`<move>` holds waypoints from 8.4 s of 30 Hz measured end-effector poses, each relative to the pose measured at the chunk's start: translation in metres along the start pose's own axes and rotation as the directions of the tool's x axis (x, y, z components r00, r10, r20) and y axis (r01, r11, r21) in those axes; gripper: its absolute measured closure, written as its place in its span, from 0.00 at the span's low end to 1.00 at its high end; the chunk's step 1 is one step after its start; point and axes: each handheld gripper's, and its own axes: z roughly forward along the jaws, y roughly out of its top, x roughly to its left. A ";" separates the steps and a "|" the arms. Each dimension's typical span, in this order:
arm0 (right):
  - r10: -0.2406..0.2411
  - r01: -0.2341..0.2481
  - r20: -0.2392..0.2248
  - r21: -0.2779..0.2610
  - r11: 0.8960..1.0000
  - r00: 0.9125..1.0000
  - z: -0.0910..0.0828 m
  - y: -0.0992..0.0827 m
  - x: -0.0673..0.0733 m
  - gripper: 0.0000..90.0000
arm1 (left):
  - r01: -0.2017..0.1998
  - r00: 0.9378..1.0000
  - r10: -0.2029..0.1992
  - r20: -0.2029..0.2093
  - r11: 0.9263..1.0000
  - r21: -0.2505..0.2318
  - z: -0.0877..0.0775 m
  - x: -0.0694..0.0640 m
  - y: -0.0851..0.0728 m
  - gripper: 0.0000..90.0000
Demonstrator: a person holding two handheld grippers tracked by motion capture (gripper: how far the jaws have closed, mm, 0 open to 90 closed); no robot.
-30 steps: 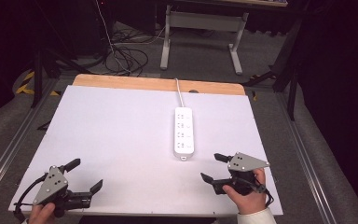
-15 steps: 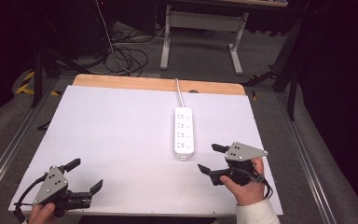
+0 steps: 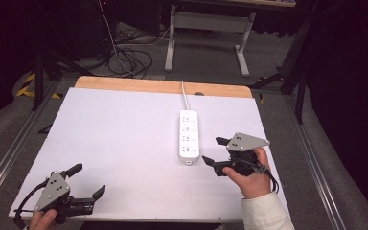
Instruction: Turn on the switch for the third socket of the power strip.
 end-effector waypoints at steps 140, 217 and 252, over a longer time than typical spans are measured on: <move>0.113 -0.137 0.081 0.418 0.898 0.990 0.145 0.011 -0.050 1.00 | -0.024 1.000 0.024 0.017 1.000 0.007 0.002 -0.001 0.001 0.02; 0.146 -0.144 0.012 -0.088 0.986 0.989 -0.007 0.011 0.003 0.18 | -0.028 0.999 0.027 0.017 1.000 0.014 0.004 -0.001 0.001 0.02; 0.273 -0.275 -0.034 -0.071 0.959 0.961 -0.004 -0.126 0.025 0.08 | -0.037 0.998 0.035 0.056 0.999 0.038 -0.002 -0.004 -0.002 0.02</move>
